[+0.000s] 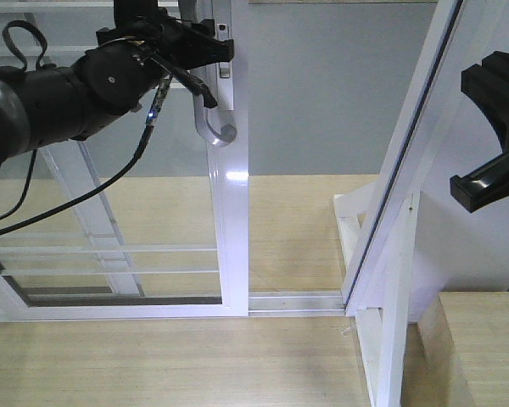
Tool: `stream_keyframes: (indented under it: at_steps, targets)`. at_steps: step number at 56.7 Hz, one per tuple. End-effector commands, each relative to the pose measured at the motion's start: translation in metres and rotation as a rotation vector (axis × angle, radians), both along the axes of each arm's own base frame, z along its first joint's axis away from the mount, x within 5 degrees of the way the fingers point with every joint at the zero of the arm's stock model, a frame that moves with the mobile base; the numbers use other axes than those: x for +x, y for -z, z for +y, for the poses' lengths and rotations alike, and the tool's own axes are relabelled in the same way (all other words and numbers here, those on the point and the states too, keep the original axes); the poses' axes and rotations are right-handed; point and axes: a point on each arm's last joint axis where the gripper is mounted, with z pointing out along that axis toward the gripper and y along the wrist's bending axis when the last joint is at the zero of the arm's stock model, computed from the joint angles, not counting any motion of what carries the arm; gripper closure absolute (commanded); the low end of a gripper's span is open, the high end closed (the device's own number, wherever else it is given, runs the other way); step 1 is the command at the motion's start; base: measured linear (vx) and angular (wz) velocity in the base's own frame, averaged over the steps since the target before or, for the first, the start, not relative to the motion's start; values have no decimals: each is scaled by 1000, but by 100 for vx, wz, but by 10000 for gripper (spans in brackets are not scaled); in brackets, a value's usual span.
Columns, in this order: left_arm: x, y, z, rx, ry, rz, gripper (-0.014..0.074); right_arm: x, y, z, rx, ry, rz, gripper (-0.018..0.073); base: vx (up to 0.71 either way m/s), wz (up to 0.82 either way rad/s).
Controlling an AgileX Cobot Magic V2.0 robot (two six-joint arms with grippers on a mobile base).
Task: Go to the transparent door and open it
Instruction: 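Release the handle with the right gripper and grasp it with the left gripper, then slide the door farther open with the left gripper, away from the right arm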
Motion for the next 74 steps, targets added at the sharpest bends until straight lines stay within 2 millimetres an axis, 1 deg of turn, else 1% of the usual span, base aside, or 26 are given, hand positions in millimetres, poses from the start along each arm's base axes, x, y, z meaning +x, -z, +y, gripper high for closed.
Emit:
stream_keyframes:
  at_steps: [1, 6, 12, 13, 14, 15, 23, 26, 30, 36, 46, 50, 61, 68, 74]
  targets:
    - [1, -41, 3, -54, -46, -151, 120, -2, -16, -1, 14, 0, -99, 565, 0, 0]
    - [7, -41, 0, -55, -46, -159, 130, -2, -16, -1, 12, 0, -93, 565, 0, 0]
    - [11, -42, 1, -55, -68, -180, 172, -2, -15, -1, 9, 1, -84, 565, 0, 0]
    - [11, -44, 4, -51, -93, -211, 260, -2, -14, -1, 6, 2, -76, 565, 0, 0]
    - [11, -45, 4, -48, -97, -217, 278, -2, -14, -1, 5, 2, -74, 565, 0, 0]
    - [11, -46, 5, -39, -105, -229, 330, -2, -14, -1, 5, 2, -74, 565, 0, 0]
    - [11, -47, 6, 31, -109, -254, 549, -2, -14, -1, 4, 2, -72, 565, 0, 0]
    - [11, -48, 6, 63, -107, -261, 606, -2, -14, -1, 4, 2, -72, 565, 0, 0]
    - [11, -48, 7, 86, -110, -264, 605, -2, -14, -1, 4, 2, -72, 565, 0, 0]
    - [9, -51, 11, 72, -152, -251, 602, -2, -14, -1, 4, 2, -72, 565, 0, 0]
    - [2, -61, 29, 73, -305, -230, 603, -2, -14, -1, 4, 2, -73, 565, 0, 0]
    - [-2, -66, 35, 103, -352, -223, 603, -2, -14, -1, 4, 2, -73, 565, 0, 0]
    - [-11, -81, 48, 202, -384, -211, 603, -2, -14, -1, 5, 2, -74, 565, 0, 0]
    - [-16, -89, 57, 205, -410, -195, 603, -2, -14, -1, 5, 2, -74, 565, 0, 0]
    - [-19, -95, 68, 199, -436, -175, 603, -2, -14, -1, 6, 2, -74, 565, 0, 0]
